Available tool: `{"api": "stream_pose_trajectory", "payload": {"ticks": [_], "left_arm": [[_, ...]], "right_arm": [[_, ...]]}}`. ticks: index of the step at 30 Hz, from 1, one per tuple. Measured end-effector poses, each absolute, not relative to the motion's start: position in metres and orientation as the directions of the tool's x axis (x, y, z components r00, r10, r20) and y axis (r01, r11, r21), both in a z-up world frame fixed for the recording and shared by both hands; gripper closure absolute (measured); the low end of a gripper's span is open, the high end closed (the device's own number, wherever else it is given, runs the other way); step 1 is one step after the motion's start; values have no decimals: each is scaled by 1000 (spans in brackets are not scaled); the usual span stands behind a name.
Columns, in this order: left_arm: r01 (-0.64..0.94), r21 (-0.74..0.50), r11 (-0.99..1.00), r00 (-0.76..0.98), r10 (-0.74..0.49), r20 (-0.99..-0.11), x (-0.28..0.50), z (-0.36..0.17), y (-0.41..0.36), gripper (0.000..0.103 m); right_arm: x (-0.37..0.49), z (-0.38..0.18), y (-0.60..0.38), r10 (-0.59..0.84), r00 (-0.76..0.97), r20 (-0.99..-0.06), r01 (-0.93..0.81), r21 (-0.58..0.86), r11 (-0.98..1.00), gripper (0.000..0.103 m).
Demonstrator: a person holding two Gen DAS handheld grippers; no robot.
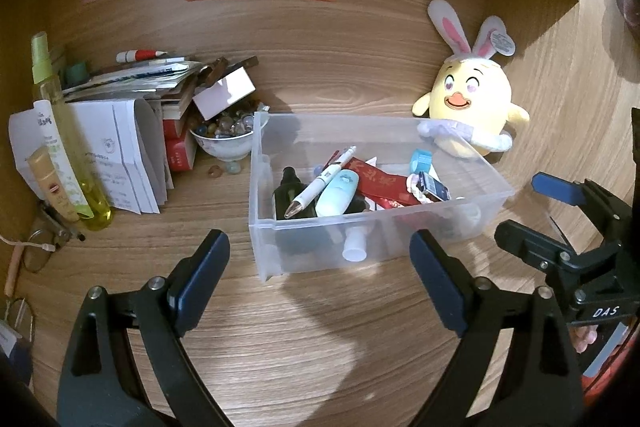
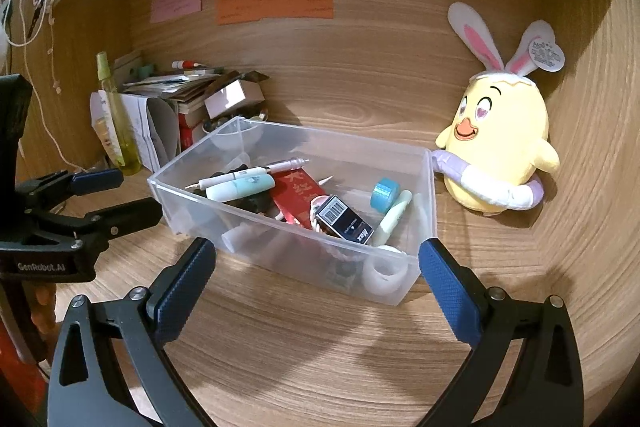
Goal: Organize objects
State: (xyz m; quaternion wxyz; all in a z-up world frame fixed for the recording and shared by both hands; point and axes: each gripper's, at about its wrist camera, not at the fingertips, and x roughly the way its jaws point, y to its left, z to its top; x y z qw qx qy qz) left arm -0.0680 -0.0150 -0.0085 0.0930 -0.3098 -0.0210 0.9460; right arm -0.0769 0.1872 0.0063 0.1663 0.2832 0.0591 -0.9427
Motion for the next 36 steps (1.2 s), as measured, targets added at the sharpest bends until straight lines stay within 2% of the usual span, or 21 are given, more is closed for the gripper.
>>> {"api": "stream_pose_trajectory", "payload": {"ticks": [36], "left_arm": [[-179,-97,-979,-790,202,-578,-66,-8,-11,11]], "right_arm": [[-80,3,187,-294,-773,-561,350,9,-937,2]]}}
